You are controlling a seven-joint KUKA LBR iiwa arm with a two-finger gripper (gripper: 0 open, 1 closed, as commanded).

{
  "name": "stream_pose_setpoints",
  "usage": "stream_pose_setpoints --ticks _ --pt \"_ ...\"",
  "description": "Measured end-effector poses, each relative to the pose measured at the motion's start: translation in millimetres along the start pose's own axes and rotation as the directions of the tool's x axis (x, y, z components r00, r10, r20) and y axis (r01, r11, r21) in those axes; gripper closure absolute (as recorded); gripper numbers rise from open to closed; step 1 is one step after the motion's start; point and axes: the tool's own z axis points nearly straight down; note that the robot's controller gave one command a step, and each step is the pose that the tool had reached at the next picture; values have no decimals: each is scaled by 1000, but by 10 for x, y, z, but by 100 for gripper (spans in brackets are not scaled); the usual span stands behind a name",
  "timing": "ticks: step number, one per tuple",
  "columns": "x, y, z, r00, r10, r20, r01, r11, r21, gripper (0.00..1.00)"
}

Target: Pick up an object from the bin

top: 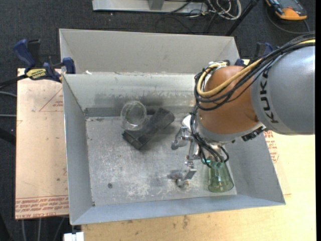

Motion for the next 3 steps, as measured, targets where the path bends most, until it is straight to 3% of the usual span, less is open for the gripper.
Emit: stream_pose_setpoints --ticks 1,2,3 --pt "-18 -2 -33 1000 1 7 -1 1000 0 0" --pt "-110 -111 875 972 -234 30 234 972 -3 100" --pt "-110 -111 875 972 -234 30 234 972 -3 100"
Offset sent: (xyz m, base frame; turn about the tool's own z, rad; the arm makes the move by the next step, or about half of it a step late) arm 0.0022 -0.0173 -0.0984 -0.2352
